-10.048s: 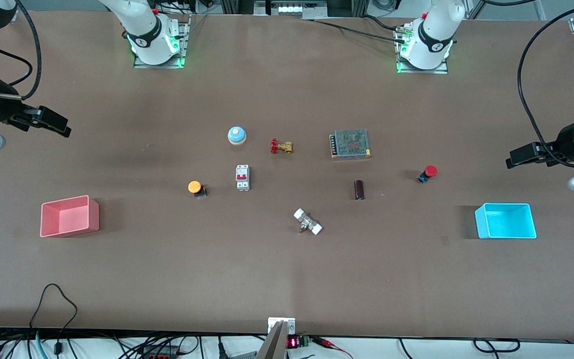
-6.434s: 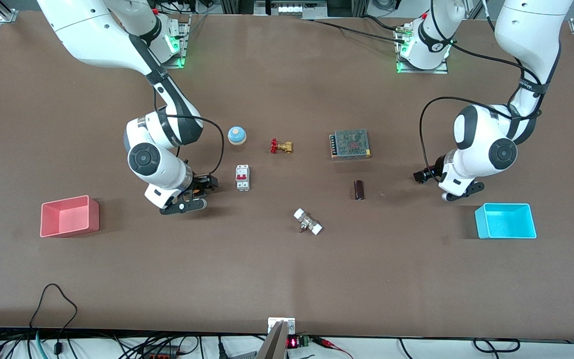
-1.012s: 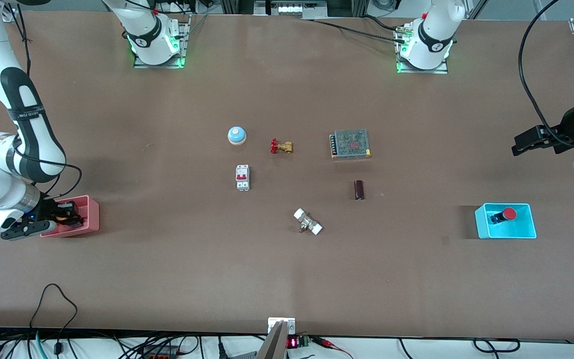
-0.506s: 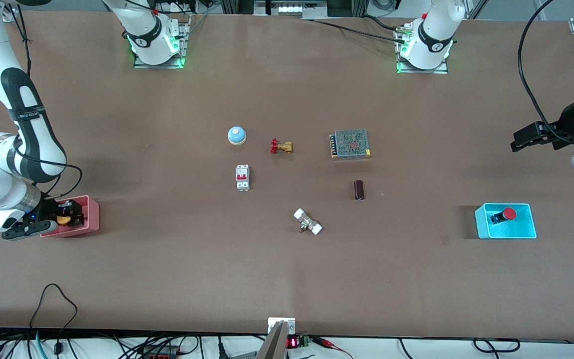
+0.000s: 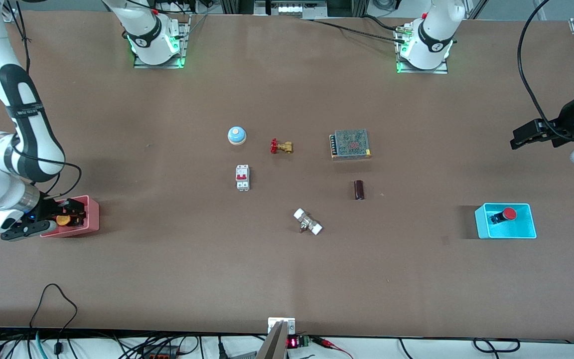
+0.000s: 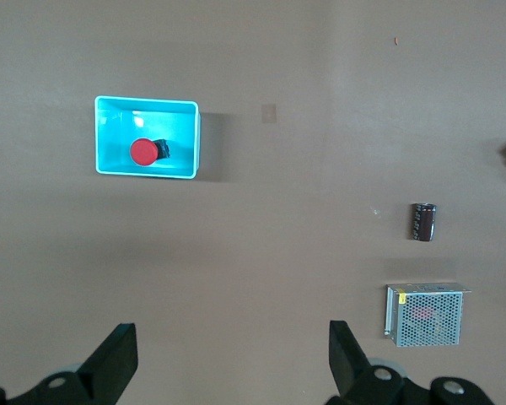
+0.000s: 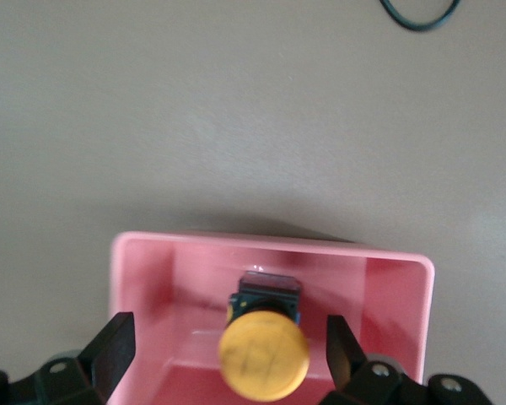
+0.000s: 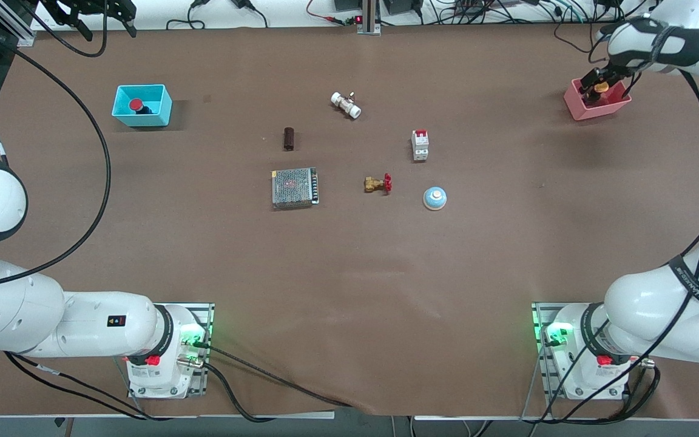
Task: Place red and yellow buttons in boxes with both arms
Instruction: 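Open the right gripper and raise it away from the pink box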
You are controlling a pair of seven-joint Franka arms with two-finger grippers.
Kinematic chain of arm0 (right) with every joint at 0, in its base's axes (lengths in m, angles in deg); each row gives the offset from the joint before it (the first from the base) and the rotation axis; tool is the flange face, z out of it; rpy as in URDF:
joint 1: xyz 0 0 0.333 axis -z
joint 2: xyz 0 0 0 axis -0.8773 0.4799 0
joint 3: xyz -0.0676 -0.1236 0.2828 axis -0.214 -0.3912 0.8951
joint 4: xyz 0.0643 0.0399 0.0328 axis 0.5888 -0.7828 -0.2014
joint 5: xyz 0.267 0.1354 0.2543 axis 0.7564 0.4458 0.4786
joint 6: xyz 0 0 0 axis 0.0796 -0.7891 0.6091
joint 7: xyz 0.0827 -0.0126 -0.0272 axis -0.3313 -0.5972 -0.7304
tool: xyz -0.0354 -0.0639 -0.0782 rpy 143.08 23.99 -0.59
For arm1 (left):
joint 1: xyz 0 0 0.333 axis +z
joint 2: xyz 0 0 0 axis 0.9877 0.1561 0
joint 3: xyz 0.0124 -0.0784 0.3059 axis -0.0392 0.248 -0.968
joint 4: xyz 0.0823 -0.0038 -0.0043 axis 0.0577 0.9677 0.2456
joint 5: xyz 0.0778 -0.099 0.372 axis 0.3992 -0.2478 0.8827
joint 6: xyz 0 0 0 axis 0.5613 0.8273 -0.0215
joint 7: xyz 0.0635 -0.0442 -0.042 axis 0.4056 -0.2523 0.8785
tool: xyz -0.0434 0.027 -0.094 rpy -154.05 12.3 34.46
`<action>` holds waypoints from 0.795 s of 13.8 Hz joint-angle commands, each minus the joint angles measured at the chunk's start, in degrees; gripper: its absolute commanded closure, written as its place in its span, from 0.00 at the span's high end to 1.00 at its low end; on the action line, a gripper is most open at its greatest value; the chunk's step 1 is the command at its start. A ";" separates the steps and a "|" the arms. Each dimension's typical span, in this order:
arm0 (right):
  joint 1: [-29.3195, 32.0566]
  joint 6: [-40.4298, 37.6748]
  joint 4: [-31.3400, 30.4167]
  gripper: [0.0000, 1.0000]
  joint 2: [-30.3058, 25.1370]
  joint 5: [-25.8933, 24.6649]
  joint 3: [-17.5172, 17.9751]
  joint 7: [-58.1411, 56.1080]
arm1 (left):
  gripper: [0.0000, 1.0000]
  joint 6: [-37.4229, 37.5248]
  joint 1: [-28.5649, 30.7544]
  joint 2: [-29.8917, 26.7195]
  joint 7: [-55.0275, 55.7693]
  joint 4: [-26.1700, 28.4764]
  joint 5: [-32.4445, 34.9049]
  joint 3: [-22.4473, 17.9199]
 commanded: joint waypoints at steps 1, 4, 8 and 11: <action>-1.48 -7.75 -0.77 1.00 -8.01 1.56 0.08 0.22 | 1.00 0.23 0.10 -1.58 0.62 1.55 -0.25 0.06; -4.72 -18.73 -0.59 1.00 -17.75 1.03 -0.01 8.11 | 1.00 0.23 0.10 -1.58 0.62 1.55 -0.25 0.06; -11.23 -27.27 0.64 1.00 -27.36 -0.72 0.08 25.34 | 1.00 0.23 0.19 -1.58 0.62 1.55 -0.34 -0.03; -12.90 -31.32 1.52 1.00 -31.58 -1.08 0.25 26.95 | 1.00 0.23 0.19 -1.58 0.80 1.46 -0.34 -0.03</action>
